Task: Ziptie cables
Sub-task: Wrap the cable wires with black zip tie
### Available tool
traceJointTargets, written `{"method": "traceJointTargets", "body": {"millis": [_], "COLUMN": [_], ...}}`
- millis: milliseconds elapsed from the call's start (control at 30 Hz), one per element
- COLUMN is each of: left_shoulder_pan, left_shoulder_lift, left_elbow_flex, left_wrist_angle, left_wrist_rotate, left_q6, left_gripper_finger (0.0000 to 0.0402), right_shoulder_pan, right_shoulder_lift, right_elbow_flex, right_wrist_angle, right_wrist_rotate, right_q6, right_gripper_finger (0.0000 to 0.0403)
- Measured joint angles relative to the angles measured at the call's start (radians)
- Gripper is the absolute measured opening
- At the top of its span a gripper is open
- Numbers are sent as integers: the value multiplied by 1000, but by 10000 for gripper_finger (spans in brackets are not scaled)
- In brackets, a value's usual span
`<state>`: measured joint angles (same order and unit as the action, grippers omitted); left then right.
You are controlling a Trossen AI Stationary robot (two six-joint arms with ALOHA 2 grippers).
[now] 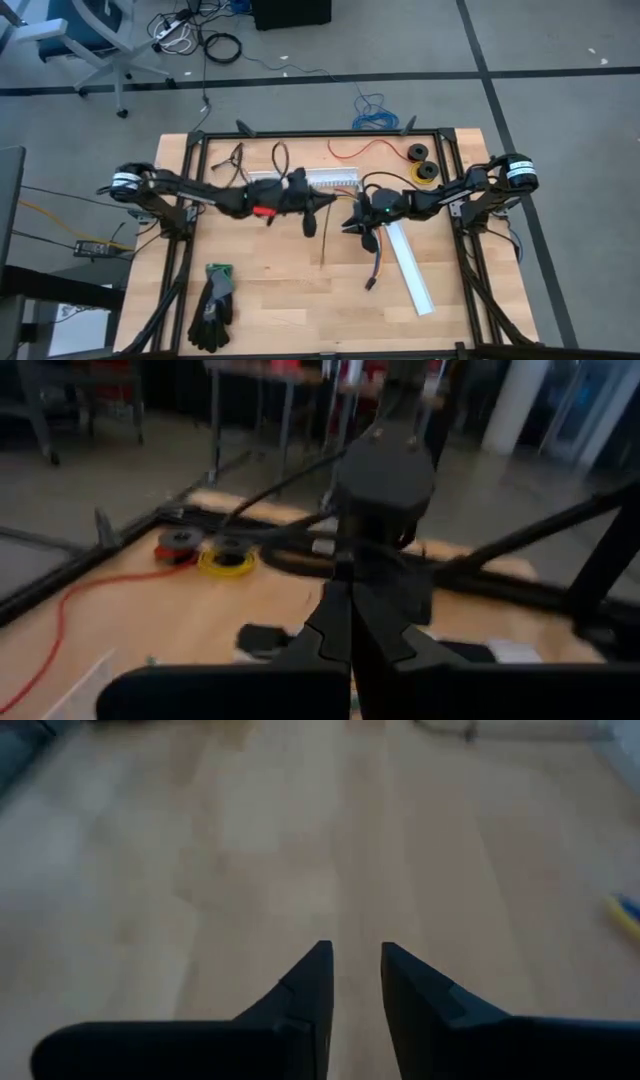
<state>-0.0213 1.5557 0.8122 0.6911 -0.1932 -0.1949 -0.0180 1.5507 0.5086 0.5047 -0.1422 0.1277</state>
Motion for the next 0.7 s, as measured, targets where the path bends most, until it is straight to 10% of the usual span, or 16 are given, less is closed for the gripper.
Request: {"method": "traceJointTargets", "body": {"millis": [333, 700], "left_shoulder_pan": [-26, 65], "left_shoulder_lift": [309, 497], "left_elbow_flex": [-245, -119], "left_wrist_angle": [783, 824], "left_wrist_rotate": [-157, -1], "left_q6": [-318, -561], "left_gripper_finger": [0, 0], "right_shoulder_pan": [142, 260], "right_shoulder_lift": [-322, -259], "right_elbow_flex": [-2, 0], "right_wrist_angle": [-450, -330], "right_wrist_rotate": [274, 378], "right_q6": [-82, -494], "right_gripper_finger": [39, 12]}}
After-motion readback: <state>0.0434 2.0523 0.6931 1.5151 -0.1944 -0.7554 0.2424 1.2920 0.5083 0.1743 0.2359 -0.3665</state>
